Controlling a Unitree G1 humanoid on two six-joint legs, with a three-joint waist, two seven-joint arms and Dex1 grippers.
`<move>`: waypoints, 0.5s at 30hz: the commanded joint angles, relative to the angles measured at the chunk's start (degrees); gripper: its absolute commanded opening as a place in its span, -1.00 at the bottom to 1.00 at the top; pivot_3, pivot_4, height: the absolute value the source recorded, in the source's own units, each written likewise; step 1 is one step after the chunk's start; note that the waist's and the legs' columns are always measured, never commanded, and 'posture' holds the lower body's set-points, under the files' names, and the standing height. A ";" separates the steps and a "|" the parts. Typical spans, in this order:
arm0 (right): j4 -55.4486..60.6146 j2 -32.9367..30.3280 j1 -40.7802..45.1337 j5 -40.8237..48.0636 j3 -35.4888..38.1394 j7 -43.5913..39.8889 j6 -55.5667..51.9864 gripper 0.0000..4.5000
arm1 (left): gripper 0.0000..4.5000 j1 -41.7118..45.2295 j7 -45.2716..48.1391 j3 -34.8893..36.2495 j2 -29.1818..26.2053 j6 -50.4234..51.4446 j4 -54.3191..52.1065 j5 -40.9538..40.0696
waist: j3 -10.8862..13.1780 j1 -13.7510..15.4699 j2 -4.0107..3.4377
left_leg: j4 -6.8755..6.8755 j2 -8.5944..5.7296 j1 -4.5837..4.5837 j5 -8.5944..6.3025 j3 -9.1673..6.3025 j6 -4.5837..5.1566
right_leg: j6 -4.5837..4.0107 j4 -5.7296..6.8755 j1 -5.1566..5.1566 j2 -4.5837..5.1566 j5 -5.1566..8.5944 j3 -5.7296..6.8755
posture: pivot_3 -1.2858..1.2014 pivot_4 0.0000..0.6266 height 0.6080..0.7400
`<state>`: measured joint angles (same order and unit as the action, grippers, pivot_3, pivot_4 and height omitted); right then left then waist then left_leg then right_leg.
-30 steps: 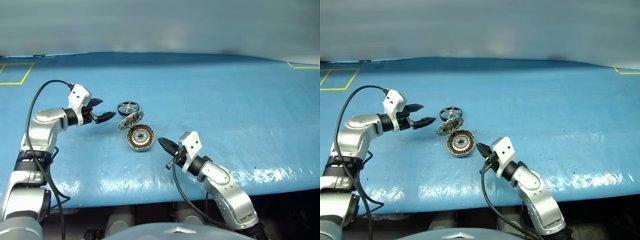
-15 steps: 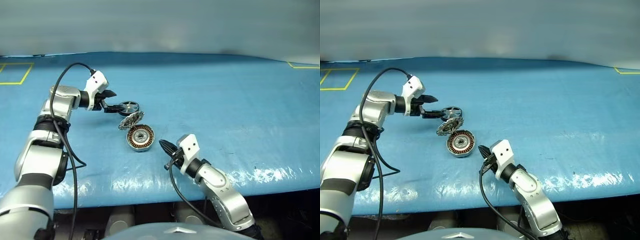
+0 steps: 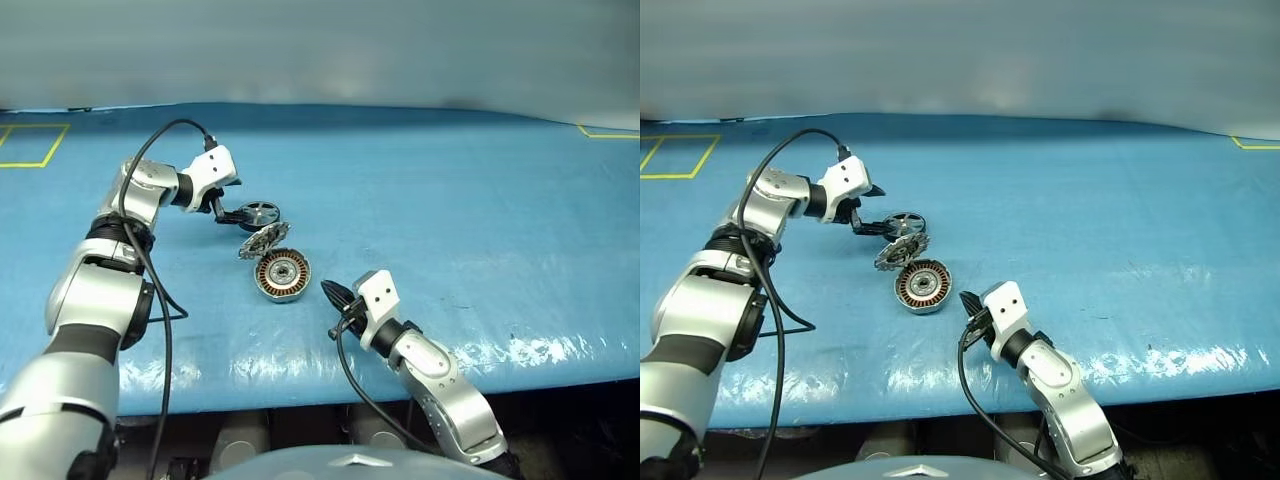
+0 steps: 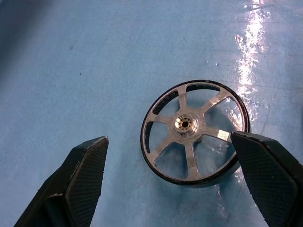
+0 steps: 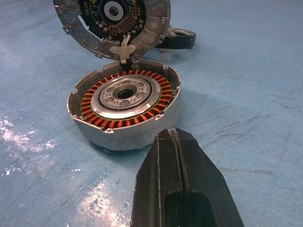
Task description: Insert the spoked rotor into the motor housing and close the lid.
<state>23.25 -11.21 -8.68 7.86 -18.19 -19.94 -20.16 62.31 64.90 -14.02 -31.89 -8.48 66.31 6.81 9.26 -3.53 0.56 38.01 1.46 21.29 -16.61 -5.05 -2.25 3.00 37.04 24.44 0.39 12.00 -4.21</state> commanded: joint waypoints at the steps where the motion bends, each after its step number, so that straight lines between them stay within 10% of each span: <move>1: 2.00 0.31 -0.31 -0.05 0.29 0.59 0.24 -0.99 | 1.00 1.68 -0.04 1.11 0.02 -0.25 1.10 0.65 | 0.00 -0.11 0.00 | 0.00 0.00 0.00 0.00 0.00 0.00 | 0.00 0.01 0.00 0.00 0.00 0.00 | 0.03 -0.52 1.00; 15: 1.97 0.33 -0.62 -0.55 0.60 1.38 -0.20 -0.99 | 1.00 1.47 -2.53 0.40 0.21 0.23 2.71 3.81 | 0.00 -0.11 0.00 | 0.10 -0.01 0.00 0.00 -0.02 0.00 | 0.00 0.12 0.01 0.00 -0.01 0.00 | 0.03 -0.52 1.00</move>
<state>23.25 -11.14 -9.37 7.11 -17.93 -18.72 -20.59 62.58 63.50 -13.89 -31.53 -7.00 69.28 9.85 9.26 -3.65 0.56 38.12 1.45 21.29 -16.61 -5.07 -2.25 3.01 37.16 24.45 0.39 11.99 -4.21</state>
